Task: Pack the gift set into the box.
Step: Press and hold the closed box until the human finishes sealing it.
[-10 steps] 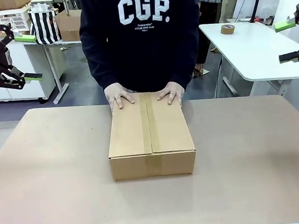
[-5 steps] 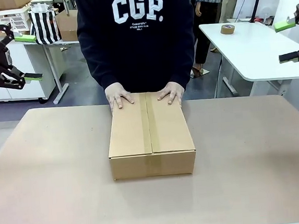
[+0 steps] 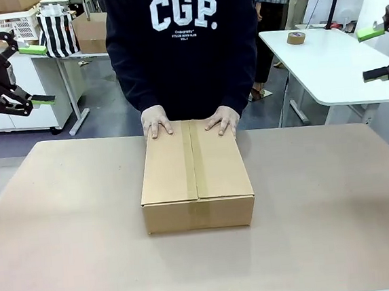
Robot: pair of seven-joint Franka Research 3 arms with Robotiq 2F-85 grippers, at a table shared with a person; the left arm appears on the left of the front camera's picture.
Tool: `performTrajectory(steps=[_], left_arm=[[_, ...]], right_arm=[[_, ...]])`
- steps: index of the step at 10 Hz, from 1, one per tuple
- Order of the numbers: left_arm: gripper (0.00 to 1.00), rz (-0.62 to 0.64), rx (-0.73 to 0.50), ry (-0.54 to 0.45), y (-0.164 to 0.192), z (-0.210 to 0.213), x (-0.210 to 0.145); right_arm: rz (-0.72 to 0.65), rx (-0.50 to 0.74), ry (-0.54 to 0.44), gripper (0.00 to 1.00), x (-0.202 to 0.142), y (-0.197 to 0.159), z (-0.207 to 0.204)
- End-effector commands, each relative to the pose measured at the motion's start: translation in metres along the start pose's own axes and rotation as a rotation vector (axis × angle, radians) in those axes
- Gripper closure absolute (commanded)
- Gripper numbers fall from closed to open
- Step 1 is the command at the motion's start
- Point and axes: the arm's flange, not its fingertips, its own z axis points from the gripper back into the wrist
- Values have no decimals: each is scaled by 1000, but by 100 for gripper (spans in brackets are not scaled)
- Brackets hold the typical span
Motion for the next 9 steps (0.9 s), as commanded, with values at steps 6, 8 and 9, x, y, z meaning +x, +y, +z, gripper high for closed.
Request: performTrajectory(steps=[6, 8, 9], left_arm=[[0, -627, -77, 159, 37, -143, 17], [0, -557, -49, 174, 31, -135, 10], [0, -557, -49, 174, 31, -135, 10]], right_arm=[[1125, 53, 437, 0, 14, 66, -178], [1119, 100, 592, 0, 7, 78, -188], [863, -44, 491, 0, -5, 77, -195]])
